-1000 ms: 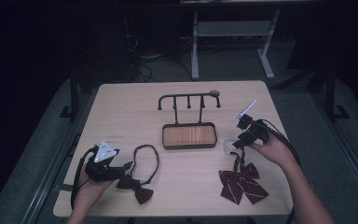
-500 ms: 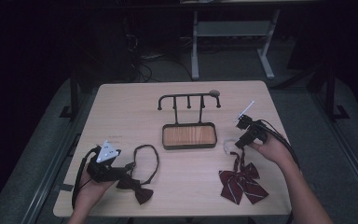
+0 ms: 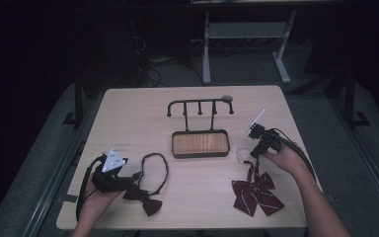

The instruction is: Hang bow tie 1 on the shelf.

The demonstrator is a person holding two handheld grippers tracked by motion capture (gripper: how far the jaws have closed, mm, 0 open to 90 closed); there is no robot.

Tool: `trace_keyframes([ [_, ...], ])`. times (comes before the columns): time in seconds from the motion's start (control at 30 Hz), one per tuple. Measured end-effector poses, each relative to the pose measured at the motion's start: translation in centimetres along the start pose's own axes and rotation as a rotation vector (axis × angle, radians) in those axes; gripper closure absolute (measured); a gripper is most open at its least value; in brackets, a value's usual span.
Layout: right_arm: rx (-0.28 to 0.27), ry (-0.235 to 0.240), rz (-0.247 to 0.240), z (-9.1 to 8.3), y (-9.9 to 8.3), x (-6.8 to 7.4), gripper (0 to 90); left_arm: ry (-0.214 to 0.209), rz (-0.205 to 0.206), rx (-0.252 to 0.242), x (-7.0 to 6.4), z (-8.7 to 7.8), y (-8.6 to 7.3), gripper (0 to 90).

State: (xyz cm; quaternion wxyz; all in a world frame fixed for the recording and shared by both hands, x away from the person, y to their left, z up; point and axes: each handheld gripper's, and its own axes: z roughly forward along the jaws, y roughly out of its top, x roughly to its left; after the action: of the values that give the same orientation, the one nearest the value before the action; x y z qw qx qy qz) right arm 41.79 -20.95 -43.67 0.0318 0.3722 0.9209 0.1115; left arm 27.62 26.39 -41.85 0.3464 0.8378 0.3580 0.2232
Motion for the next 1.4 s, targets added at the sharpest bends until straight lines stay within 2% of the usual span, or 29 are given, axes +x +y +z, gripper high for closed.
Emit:
trace_keyframes([
  [0.17, 0.016, -0.015, -0.016, 0.3, 0.0, 0.1, 75.6, 0.000, 0.002, 0.004, 0.0, 0.0, 0.0, 31.6],
  [0.2, 0.018, -0.022, -0.023, 0.3, 0.0, 0.3, 80.8, 0.000, 0.001, 0.003, 0.0, 0.0, 0.0, 31.6],
  [0.23, 0.017, -0.023, -0.033, 0.3, 0.0, 0.3, 81.8, -0.001, -0.001, 0.000, 0.0, 0.0, 0.0, 31.6],
  [0.47, 0.023, -0.013, -0.034, 0.1, 0.0, 0.3, 83.7, -0.001, 0.001, 0.004, 0.0, 0.0, 0.0, 31.6],
  [0.6, -0.007, 0.017, -0.028, -0.7, -0.3, 0.4, 83.8, -0.002, 0.002, 0.005, 0.0, 0.0, 0.0, 31.6],
  [0.9, -0.090, 0.094, -0.049, -2.9, -1.3, 0.4, 83.6, -0.004, 0.001, 0.003, -0.2, 0.1, 0.0, 31.6],
  [1.23, -0.130, 0.112, -0.116, -5.2, -1.4, 1.5, 83.5, -0.007, -0.001, 0.005, -0.2, 0.1, 0.0, 31.6],
  [1.27, -0.137, 0.138, -0.133, -5.6, -1.3, 1.6, 83.5, -0.003, -0.001, 0.004, -0.2, 0.0, 0.0, 31.6],
  [1.4, -0.147, 0.159, -0.147, -6.1, -1.2, 1.9, 83.4, -0.002, -0.006, -0.001, -0.1, -0.1, 0.0, 31.6],
])
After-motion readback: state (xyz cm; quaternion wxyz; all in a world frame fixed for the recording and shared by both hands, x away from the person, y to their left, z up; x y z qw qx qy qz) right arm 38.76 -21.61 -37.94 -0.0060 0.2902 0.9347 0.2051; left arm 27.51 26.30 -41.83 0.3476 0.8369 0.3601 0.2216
